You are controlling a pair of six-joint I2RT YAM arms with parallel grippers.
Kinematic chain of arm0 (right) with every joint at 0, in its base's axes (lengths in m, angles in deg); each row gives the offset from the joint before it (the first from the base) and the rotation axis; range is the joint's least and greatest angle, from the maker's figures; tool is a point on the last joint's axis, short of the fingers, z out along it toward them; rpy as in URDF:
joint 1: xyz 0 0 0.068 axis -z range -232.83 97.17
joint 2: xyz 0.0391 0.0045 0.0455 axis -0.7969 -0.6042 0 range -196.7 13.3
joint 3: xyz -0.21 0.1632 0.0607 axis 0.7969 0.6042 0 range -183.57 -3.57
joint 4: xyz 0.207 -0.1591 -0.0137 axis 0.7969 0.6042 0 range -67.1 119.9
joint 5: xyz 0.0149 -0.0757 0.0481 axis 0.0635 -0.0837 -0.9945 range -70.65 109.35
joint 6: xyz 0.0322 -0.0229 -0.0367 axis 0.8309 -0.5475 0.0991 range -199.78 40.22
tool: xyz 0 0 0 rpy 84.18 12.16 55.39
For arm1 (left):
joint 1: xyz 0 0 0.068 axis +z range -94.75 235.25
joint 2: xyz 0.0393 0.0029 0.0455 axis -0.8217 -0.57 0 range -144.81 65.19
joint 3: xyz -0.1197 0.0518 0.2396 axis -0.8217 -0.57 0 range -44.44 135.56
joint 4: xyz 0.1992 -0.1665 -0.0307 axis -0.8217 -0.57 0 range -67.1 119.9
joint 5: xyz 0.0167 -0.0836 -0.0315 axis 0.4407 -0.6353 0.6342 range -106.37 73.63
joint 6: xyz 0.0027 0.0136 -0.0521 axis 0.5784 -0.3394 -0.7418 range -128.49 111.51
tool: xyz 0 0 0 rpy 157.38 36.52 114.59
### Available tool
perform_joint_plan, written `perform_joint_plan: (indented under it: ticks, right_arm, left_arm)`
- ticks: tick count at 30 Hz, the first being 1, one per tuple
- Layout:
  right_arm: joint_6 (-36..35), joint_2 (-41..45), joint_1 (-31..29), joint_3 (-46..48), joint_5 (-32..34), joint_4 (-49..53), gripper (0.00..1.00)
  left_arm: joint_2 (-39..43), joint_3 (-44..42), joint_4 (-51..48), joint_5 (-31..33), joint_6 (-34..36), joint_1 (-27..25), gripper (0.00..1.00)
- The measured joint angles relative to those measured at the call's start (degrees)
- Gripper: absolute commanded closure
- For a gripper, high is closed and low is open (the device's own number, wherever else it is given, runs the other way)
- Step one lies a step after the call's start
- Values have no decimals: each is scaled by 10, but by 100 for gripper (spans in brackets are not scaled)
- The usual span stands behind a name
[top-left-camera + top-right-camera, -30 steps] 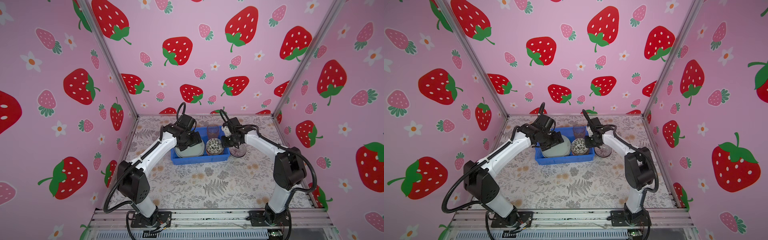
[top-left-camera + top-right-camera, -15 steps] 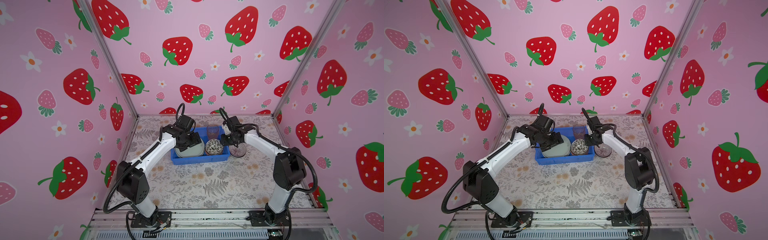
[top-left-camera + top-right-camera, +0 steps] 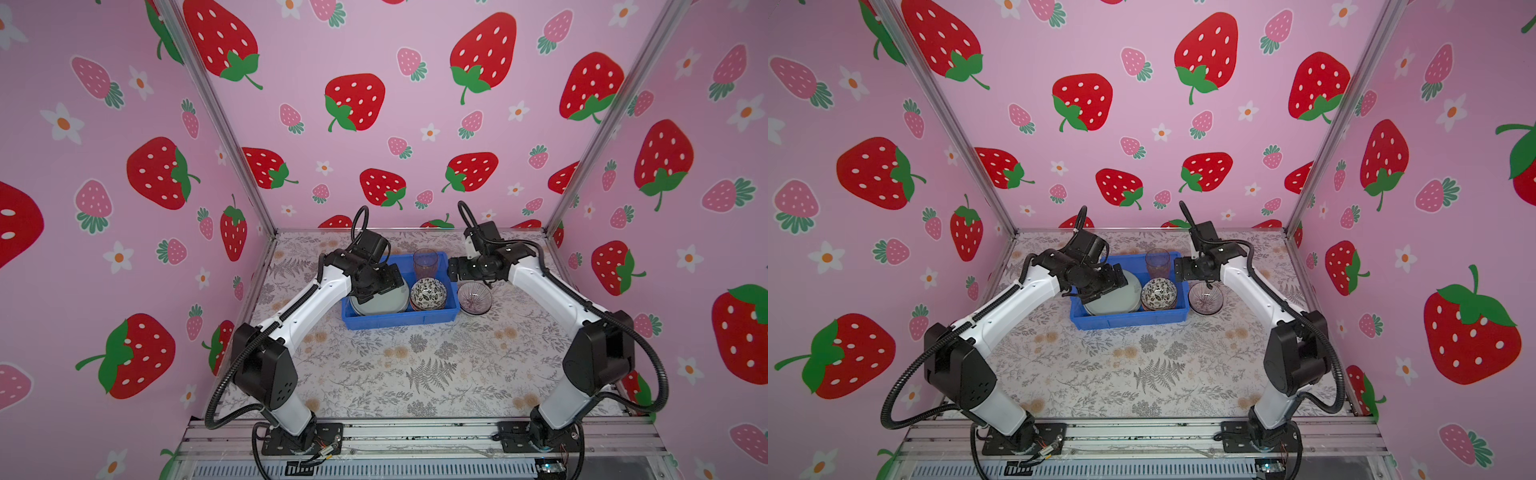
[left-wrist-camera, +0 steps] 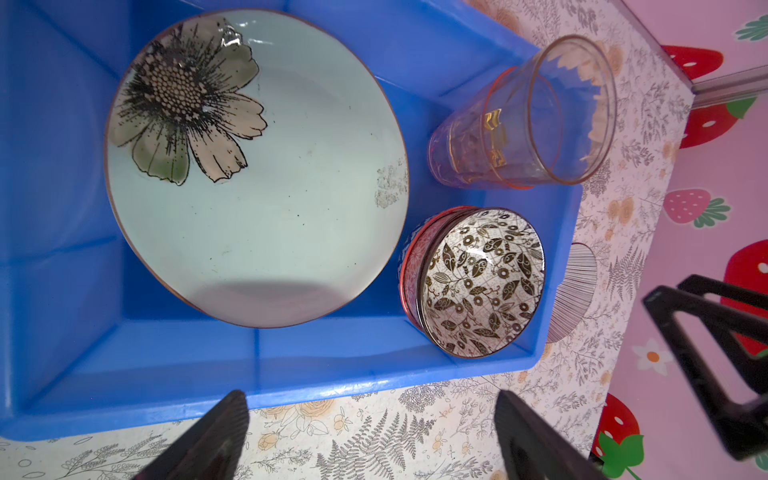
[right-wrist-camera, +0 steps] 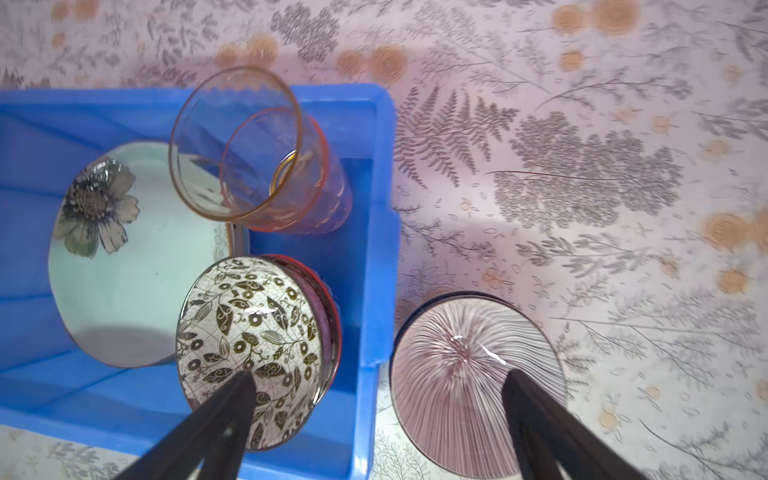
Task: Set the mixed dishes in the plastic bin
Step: 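Open the right gripper and move it down to the purple-striped bowl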
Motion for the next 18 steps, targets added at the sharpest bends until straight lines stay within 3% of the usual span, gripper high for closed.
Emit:
perform_joint_plan:
  ticks: [8,18]
  right_arm:
    - [-6,50,122,86,-9,3,9]
    - [-24,28,129,158,-27,-13,31]
  left_arm:
    - [-12,23,-1,-1,16,-21,1]
    - [-85,90,-2,-5,33,-92,1]
